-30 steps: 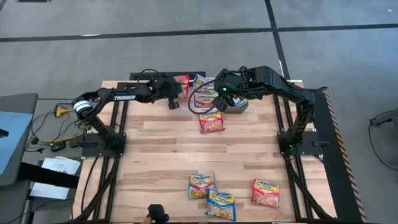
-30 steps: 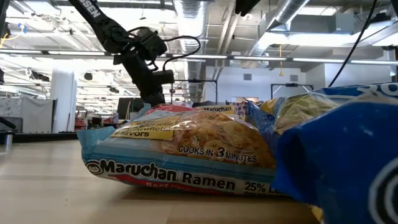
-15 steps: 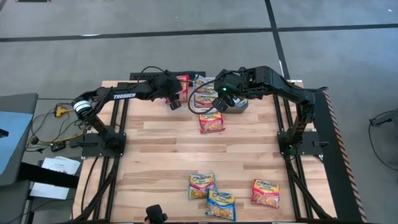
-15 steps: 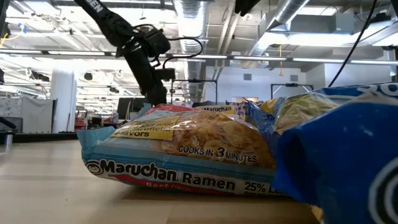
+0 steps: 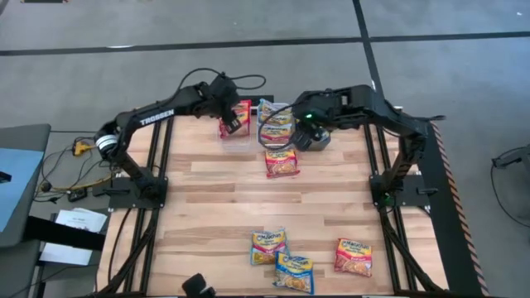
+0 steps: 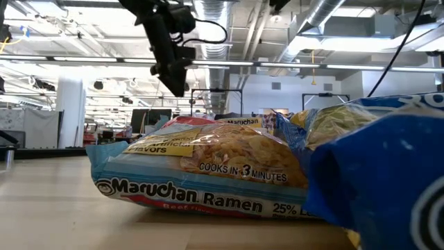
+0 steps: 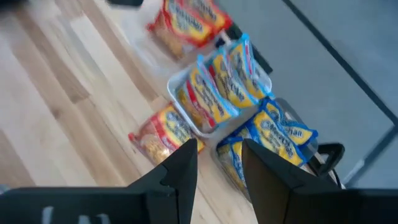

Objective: Sort Maruchan noodles
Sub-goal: Put the noodle pack into the black bin

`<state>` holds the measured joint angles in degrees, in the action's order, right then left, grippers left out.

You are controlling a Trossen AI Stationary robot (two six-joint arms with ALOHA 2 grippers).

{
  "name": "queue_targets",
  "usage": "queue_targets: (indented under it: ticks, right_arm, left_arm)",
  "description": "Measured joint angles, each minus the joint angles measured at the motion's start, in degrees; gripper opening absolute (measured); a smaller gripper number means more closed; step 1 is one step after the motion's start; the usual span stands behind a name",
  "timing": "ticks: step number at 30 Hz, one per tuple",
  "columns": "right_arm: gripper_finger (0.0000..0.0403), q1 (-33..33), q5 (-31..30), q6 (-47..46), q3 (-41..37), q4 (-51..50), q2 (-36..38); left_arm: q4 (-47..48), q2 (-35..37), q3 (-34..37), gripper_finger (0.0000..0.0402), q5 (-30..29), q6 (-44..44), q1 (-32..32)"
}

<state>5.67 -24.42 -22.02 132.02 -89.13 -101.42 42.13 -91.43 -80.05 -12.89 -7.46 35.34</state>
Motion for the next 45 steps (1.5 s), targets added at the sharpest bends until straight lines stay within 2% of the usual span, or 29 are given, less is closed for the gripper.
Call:
queue_targets:
  ticks: [4,7,10,17,25,28,31,36,41,45]
  right_arm:
    - [0.015,-1.1,0.1,-0.1,-0.3,0.1,1.7]
    - [0.015,-2.2,-0.7,-0.8,-5.2,2.0,3.7]
    - [0.015,-3.0,0.1,-1.2,-12.5,5.4,6.2]
    - [0.015,-3.6,6.6,-5.9,-27.6,17.3,13.0]
    - [0.015,-9.2,10.9,-16.3,-37.9,22.2,19.3]
    - [0.015,-12.4,11.2,-21.2,-40.2,22.2,20.4]
    - [0.015,-14.8,14.9,-27.6,-41.6,20.8,20.6]
    - [0.015,-19.9,17.4,-31.6,-41.5,19.7,18.7]
    - [0.016,-23.5,24.3,-34.2,-41.5,18.6,15.5]
    - [0.0183,-26.1,30.1,-35.4,-41.6,19.2,11.1]
  left_arm:
    - [4.0,3.8,2.3,0.013,4.7,3.3,-0.4]
    - [3.1,8.7,6.4,0.0124,8.1,7.1,-1.6]
    - [1.7,14.9,11.7,0.0119,8.1,11.4,-4.1]
    - [-3.0,29.4,23.6,0.0116,8.1,20.0,-11.9]
    - [-3.5,41.7,28.3,0.0116,7.9,27.4,-20.9]
    - [-3.5,45.1,28.8,0.0116,7.8,29.5,-23.7]
    - [-3.5,47.9,28.8,0.0116,8.0,32.0,-26.2]
    - [-3.5,51.3,28.8,0.0116,8.0,33.6,-29.5]
    - [-2.9,52.8,28.8,0.0116,8.0,33.7,-31.3]
    - [-2.4,53.1,28.8,0.0116,8.0,33.7,-32.0]
